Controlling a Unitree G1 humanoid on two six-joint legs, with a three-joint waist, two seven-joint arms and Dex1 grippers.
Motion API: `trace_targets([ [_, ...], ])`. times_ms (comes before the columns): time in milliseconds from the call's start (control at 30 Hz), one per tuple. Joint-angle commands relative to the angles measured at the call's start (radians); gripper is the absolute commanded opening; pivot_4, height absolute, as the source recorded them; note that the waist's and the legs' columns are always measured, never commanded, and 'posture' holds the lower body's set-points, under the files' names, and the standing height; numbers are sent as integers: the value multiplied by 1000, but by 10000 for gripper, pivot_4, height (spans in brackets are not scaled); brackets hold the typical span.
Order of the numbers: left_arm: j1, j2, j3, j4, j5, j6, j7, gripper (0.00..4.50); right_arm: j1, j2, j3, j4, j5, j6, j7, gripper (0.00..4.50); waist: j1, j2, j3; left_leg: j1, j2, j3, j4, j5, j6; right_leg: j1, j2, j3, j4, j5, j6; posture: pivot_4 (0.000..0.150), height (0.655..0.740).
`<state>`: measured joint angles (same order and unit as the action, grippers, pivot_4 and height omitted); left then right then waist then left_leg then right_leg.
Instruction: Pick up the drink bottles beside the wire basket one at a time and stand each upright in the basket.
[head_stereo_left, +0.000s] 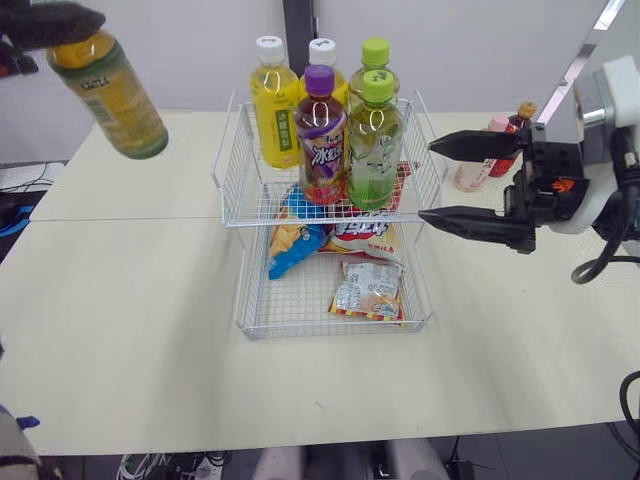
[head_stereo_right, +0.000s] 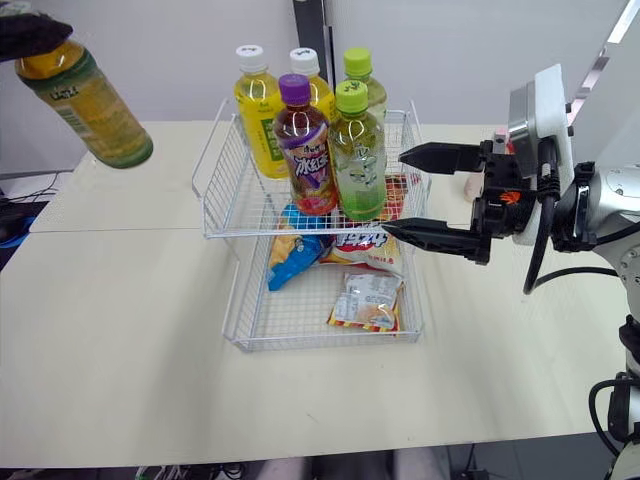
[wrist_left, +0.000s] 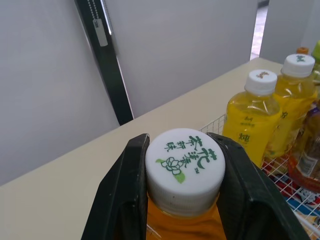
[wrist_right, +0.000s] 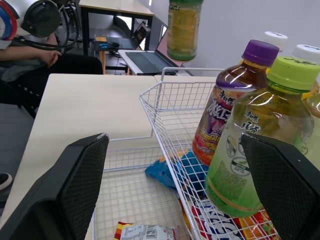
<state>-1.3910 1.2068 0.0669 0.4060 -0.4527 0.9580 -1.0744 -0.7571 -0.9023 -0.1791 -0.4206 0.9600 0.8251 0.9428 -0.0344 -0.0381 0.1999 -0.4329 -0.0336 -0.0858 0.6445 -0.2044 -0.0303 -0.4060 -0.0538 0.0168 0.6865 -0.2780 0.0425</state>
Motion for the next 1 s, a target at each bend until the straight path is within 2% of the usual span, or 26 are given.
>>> trace_targets([
  [33,-123,0,2,4,-10,26,-46,13655,-6,-20,-45,-14,28,-2,11,45000,-1,0,0,0,0,0,0,0,0,0,0,0,0,0,0,1500,7400],
  [333,-226,-110,-41,9,-44,156,-117,13655,17,-30,-85,-7,42,-7,10,45000,0,0,0,0,0,0,1,0,0,0,0,0,1,0,0,1500,7400],
  [533,-257,-214,-82,27,-27,148,-138,13655,60,-50,-113,-19,46,-19,15,45000,1,0,0,0,0,1,0,0,0,0,0,1,1,0,0,1500,7400],
  [1000,-108,-307,-148,-48,7,51,-175,13655,109,-69,-149,-48,57,-27,-8,45000,-11,1,0,0,1,1,1,0,0,-1,0,2,2,0,0,1500,7400],
])
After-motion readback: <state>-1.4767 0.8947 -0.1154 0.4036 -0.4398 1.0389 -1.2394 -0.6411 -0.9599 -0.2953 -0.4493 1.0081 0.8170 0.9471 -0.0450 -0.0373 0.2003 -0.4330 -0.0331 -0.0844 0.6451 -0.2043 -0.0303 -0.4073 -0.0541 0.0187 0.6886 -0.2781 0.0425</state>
